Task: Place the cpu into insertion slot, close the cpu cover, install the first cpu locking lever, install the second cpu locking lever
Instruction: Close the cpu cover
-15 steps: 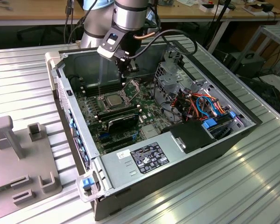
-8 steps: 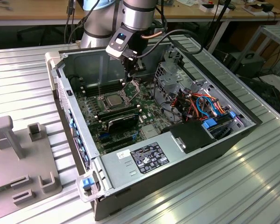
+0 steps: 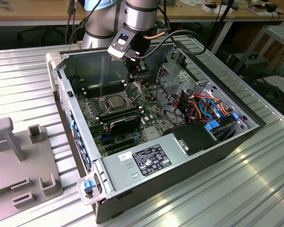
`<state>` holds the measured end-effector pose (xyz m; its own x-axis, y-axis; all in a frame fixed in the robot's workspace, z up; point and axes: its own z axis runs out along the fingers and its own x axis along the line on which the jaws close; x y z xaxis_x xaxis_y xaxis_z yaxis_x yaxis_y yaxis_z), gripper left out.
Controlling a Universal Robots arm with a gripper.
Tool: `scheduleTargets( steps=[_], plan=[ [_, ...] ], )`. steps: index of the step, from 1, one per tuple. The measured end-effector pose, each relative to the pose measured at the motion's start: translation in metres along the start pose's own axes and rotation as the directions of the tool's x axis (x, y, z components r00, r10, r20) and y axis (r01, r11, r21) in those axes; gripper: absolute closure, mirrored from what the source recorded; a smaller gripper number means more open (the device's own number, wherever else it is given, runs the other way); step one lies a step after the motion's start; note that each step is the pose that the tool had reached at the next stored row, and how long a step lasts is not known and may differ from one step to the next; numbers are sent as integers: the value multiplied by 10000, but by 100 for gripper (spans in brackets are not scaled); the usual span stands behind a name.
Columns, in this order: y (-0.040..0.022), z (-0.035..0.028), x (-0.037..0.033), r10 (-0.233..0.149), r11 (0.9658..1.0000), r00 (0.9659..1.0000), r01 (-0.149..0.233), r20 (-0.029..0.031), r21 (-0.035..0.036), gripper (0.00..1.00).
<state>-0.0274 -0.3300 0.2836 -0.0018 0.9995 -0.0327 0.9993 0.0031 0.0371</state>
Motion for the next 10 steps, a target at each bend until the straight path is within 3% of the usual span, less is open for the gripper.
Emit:
scheduleTargets(
  steps=[6,10],
  plan=[
    [72,2,0,1,10000,10000,-1,1,1,89],
    [157,7,0,1,10000,10000,-1,0,0,89]
  ],
)
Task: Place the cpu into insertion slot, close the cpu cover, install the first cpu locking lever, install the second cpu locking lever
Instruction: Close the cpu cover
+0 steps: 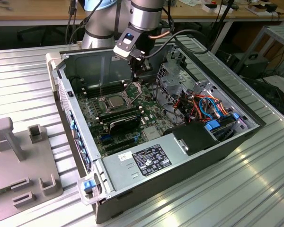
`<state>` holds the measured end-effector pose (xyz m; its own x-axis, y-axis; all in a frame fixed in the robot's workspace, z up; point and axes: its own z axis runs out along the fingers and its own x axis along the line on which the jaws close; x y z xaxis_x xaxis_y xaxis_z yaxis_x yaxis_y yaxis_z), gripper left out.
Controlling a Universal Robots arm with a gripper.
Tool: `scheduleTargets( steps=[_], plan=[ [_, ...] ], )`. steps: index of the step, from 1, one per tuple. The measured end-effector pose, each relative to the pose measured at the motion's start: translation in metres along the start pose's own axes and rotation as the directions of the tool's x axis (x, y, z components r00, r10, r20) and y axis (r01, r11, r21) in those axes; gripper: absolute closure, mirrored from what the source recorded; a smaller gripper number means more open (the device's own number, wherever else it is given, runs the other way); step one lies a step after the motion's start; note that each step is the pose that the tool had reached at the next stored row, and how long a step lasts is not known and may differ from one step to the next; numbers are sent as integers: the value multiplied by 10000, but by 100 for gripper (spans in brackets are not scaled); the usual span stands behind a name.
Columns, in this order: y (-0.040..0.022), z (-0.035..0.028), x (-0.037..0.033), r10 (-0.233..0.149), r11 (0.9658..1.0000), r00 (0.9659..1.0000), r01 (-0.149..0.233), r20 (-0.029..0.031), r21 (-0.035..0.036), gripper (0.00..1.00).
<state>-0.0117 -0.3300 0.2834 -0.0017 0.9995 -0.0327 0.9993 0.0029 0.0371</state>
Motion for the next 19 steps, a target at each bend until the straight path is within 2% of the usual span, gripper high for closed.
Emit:
scheduleTargets(
  steps=[4,16,19],
  plan=[
    [24,3,0,0,10000,10000,0,3,1,89],
    [29,12,1,-2,10000,10000,2,1,-1,89],
    [80,30,2,1,10000,10000,-1,2,2,89]
  ],
)
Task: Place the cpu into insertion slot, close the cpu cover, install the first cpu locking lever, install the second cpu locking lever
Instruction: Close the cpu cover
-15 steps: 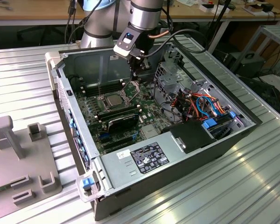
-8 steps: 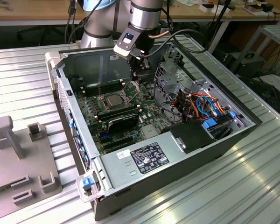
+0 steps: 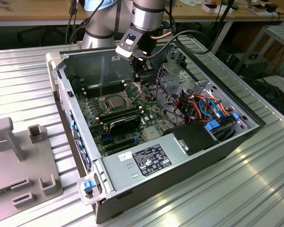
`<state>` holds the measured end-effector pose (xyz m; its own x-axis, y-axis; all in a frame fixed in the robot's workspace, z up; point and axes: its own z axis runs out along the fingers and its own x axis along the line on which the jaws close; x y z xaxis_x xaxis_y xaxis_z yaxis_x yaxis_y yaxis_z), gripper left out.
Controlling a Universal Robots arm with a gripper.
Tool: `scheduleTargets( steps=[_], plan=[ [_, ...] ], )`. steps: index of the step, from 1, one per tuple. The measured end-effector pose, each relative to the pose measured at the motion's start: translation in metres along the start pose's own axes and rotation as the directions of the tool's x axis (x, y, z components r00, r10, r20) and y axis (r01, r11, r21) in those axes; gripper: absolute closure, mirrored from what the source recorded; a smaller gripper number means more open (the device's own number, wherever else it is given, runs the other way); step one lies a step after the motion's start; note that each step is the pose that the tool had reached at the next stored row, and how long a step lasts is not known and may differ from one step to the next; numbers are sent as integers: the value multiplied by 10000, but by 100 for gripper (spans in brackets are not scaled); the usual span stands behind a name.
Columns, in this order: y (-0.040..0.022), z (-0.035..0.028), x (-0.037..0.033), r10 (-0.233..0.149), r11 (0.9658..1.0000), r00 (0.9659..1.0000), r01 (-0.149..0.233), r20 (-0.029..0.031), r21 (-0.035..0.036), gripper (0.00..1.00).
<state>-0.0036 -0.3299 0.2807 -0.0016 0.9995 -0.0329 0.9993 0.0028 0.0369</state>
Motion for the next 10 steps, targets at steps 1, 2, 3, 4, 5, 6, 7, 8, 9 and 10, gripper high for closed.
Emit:
scheduleTargets(
  steps=[1,2,3,4,5,6,7,8,9,10],
  plan=[
    [29,10,1,0,10000,10000,0,1,2,89],
    [51,17,2,-2,10000,10000,2,1,2,89],
    [83,25,3,-2,10000,10000,2,1,2,89],
    [111,31,4,0,10000,10000,0,1,2,89],
    [154,43,4,-2,10000,10000,2,1,3,89],
    [190,53,5,-2,10000,10000,2,1,3,89],
    [217,61,5,0,10000,10000,0,2,3,89],
    [246,70,6,-1,10000,10000,1,2,3,89],
    [276,82,6,-2,10000,10000,2,2,4,89],
    [301,93,7,-2,10000,10000,2,2,4,89]
  ],
)
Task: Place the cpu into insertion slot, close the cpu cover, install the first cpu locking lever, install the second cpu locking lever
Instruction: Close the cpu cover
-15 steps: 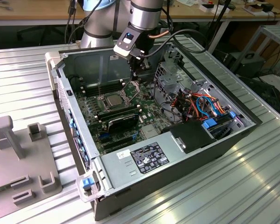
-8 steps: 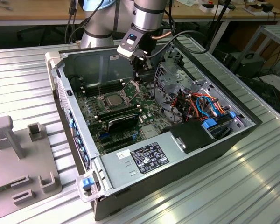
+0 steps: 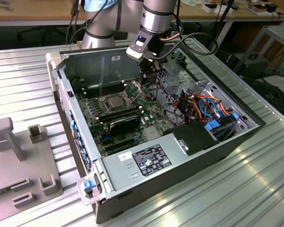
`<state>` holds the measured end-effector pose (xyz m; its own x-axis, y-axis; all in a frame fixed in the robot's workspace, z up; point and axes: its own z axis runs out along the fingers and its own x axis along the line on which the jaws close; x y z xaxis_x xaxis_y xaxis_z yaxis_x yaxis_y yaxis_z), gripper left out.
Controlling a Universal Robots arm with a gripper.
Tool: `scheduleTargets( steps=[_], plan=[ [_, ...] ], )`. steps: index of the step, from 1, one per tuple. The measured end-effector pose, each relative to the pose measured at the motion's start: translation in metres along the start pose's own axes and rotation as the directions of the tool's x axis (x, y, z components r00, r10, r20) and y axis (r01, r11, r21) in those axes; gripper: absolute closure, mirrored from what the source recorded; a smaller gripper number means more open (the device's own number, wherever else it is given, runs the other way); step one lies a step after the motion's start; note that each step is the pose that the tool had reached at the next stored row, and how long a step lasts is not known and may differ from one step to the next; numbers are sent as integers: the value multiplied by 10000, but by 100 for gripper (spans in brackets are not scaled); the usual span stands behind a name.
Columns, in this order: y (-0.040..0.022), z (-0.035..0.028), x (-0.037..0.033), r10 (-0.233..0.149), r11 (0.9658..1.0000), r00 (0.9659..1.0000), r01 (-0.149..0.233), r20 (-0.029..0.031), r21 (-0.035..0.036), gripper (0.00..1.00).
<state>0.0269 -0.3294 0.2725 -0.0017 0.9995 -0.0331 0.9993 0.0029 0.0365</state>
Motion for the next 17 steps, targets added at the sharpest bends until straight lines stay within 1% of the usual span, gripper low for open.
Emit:
scheduleTargets(
  steps=[2,3,10,11,12,14,15,17],
  plan=[
    [33,34,3,0,10000,10000,0,-1,9,89],
    [40,51,4,-1,10000,10000,1,-2,15,89],
    [32,189,10,-2,10000,10000,2,-2,43,89],
    [17,207,11,-1,10000,10000,1,-2,48,89],
    [-33,214,12,-2,10000,10000,2,0,53,89],
    [-88,217,11,-2,10000,10000,2,0,58,89],
    [-100,217,11,-2,10000,10000,2,0,59,89],
    [-100,218,12,-3,10000,10000,3,-2,57,89]
  ],
)
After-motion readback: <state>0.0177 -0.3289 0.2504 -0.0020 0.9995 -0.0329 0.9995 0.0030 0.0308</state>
